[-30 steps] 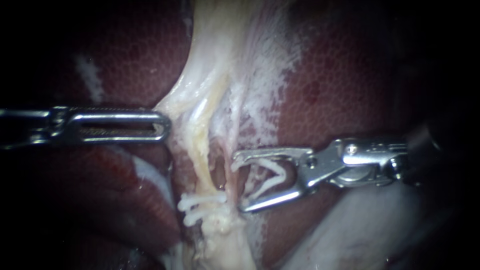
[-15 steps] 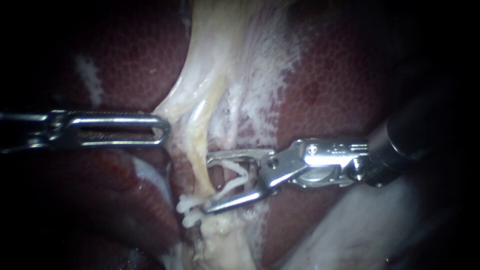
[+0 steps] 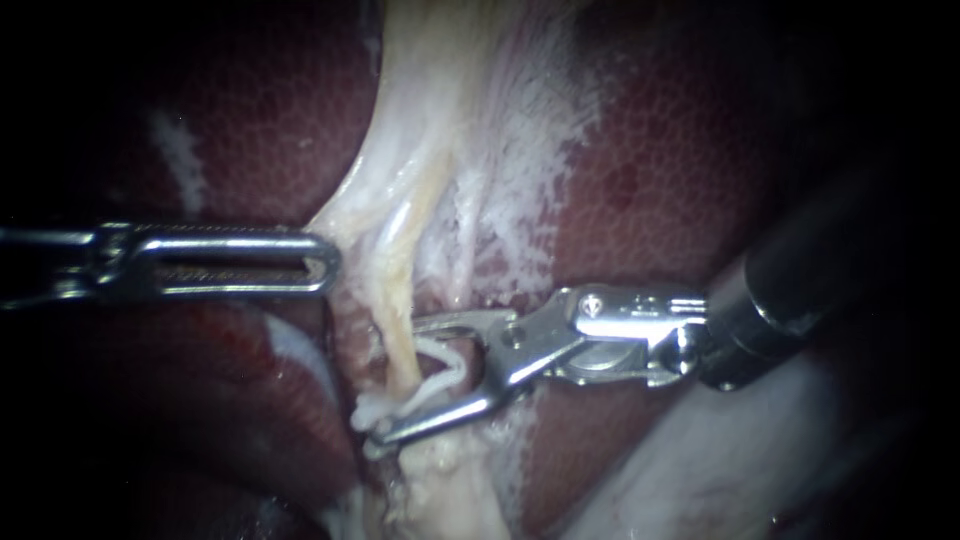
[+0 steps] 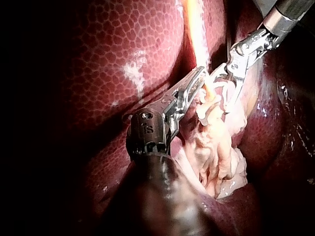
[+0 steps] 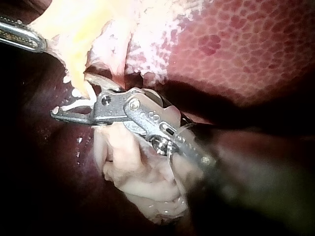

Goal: Clipping third clip left tube

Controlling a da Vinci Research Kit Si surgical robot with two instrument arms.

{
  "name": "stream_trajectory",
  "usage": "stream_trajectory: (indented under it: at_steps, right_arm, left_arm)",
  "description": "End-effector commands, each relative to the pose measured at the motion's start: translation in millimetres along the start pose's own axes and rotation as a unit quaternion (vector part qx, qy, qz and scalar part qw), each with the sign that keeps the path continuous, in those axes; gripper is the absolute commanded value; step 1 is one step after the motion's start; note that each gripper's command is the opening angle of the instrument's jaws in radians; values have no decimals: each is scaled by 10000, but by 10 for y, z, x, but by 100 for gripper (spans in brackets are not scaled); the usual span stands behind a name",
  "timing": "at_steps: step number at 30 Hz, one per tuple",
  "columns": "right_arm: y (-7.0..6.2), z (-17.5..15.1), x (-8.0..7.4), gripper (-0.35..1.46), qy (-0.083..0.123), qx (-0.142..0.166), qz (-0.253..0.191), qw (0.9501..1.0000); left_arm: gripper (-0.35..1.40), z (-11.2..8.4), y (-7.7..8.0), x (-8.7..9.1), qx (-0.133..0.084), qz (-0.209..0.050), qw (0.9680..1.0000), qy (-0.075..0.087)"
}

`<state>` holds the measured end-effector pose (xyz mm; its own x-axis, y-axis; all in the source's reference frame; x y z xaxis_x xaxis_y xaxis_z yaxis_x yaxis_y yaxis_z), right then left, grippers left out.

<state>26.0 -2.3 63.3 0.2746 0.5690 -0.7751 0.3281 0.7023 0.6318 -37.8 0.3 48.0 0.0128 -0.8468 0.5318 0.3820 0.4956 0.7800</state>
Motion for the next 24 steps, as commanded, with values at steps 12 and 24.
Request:
stream_trajectory:
  at_steps: [12, 24]
  right_arm:
    - [18, -8, 38, 53, 61, 69, 87, 9999]
    - [28, -12, 40, 48, 76, -20, 107, 9999]
  left_arm:
    - [-35, 1, 1, 2, 0, 6, 10000, -1]
    - [-35, 0, 1, 2, -2, 7, 10000, -1]
